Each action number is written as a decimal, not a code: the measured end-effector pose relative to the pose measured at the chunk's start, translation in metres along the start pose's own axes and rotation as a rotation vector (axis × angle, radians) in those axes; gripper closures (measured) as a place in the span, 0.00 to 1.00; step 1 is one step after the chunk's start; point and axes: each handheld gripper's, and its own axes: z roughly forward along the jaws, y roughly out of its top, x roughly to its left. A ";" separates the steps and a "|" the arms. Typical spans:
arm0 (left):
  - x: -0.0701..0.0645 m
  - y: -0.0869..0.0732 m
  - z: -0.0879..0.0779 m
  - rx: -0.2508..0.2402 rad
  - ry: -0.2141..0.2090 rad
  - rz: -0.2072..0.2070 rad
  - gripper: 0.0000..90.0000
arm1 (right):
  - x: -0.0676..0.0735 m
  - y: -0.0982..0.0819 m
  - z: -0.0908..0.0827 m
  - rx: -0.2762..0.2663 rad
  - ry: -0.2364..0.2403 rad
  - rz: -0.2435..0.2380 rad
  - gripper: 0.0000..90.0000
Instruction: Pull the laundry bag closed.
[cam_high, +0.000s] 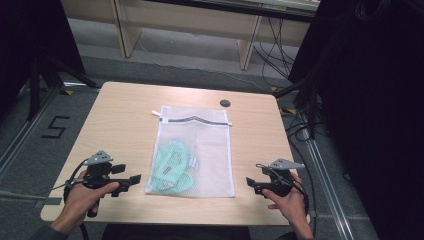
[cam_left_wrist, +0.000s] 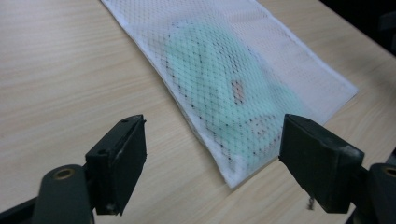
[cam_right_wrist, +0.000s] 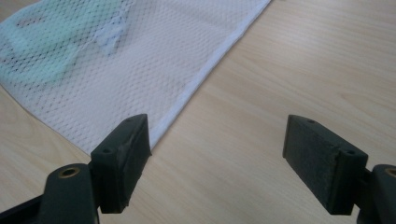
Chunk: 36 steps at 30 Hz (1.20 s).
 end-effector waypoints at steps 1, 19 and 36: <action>0.001 0.000 0.002 0.016 0.023 0.025 0.25 | -0.003 0.000 0.000 0.010 0.002 -0.023 0.27; -0.007 -0.004 0.009 0.063 -0.016 0.079 0.23 | 0.001 -0.001 0.003 0.043 0.006 -0.079 0.32; -0.032 0.016 0.032 0.130 -0.065 0.193 0.43 | 0.010 0.017 0.014 0.011 0.063 -0.156 0.47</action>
